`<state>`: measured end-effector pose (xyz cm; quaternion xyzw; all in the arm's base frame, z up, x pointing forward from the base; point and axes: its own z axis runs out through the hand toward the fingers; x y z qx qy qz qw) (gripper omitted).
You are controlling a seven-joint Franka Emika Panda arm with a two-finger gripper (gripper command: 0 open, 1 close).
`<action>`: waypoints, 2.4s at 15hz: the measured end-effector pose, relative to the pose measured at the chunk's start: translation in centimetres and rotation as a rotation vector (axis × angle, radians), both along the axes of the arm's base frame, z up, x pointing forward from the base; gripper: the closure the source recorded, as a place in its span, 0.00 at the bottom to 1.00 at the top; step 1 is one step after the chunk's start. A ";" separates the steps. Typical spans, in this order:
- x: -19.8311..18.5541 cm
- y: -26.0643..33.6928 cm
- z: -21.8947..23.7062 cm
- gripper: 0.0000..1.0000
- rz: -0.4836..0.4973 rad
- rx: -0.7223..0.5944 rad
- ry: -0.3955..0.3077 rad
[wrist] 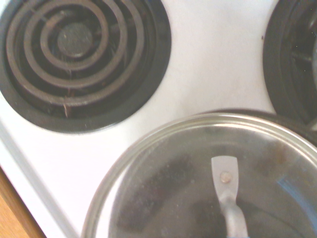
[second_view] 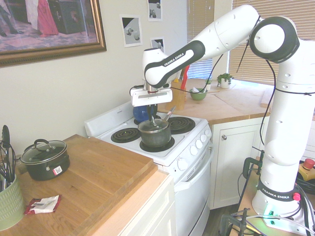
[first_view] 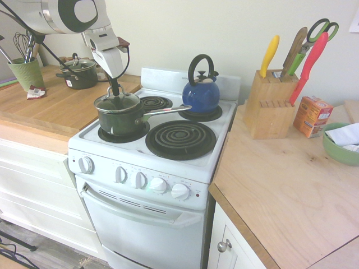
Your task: Cover the lid of the pot
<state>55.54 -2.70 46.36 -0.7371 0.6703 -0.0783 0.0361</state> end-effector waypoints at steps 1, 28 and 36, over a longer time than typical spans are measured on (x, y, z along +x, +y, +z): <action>0.1 -0.2 0.5 1.00 -0.004 0.000 -0.010; -3.0 0.0 -0.1 1.00 0.009 -0.012 -0.005; -1.8 0.2 1.4 1.00 0.004 -0.014 -0.044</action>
